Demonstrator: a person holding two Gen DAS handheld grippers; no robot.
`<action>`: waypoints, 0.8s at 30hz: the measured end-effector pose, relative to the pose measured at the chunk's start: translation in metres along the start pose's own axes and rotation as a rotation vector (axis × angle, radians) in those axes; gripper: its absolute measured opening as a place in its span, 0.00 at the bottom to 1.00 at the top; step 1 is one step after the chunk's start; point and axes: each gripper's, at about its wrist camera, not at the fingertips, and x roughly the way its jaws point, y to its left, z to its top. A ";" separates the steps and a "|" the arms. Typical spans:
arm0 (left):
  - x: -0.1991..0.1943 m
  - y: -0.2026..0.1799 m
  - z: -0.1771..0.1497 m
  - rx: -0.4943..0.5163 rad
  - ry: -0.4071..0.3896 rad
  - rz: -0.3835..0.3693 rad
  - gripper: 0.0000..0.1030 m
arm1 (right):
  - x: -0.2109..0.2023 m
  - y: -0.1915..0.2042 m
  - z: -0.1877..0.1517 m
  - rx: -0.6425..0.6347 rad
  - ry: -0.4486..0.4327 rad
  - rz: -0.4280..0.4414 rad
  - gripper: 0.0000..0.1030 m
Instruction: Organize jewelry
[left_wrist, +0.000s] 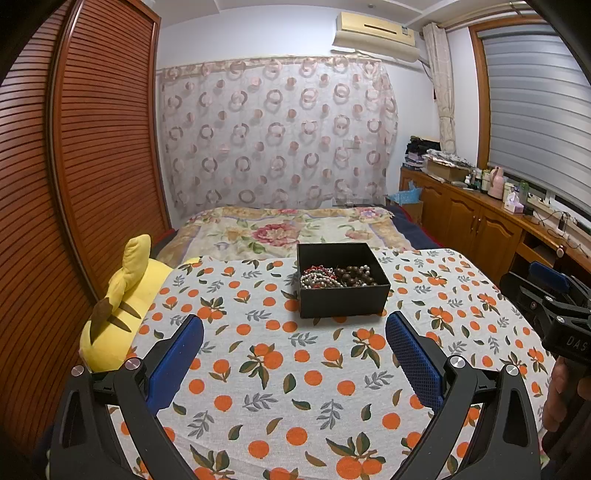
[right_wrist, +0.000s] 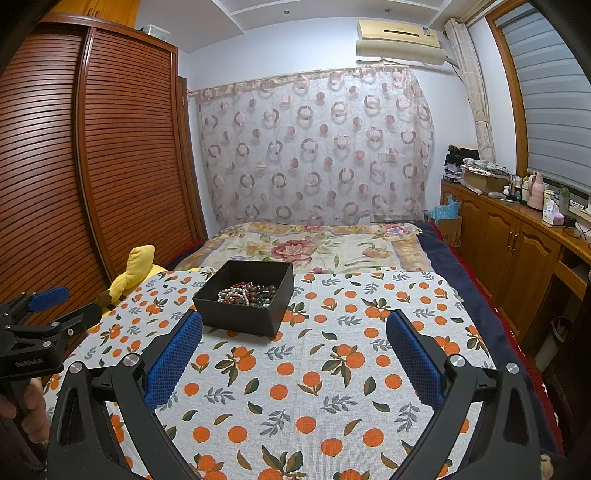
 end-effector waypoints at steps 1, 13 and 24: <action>0.000 0.000 0.000 0.000 0.000 0.000 0.93 | 0.000 0.000 0.000 0.000 0.000 0.000 0.98; 0.000 0.000 -0.001 0.000 -0.002 0.000 0.93 | 0.000 0.000 0.000 0.001 -0.001 0.000 0.98; -0.001 -0.001 0.000 -0.002 -0.002 -0.001 0.93 | 0.000 -0.001 -0.001 0.001 -0.001 0.000 0.98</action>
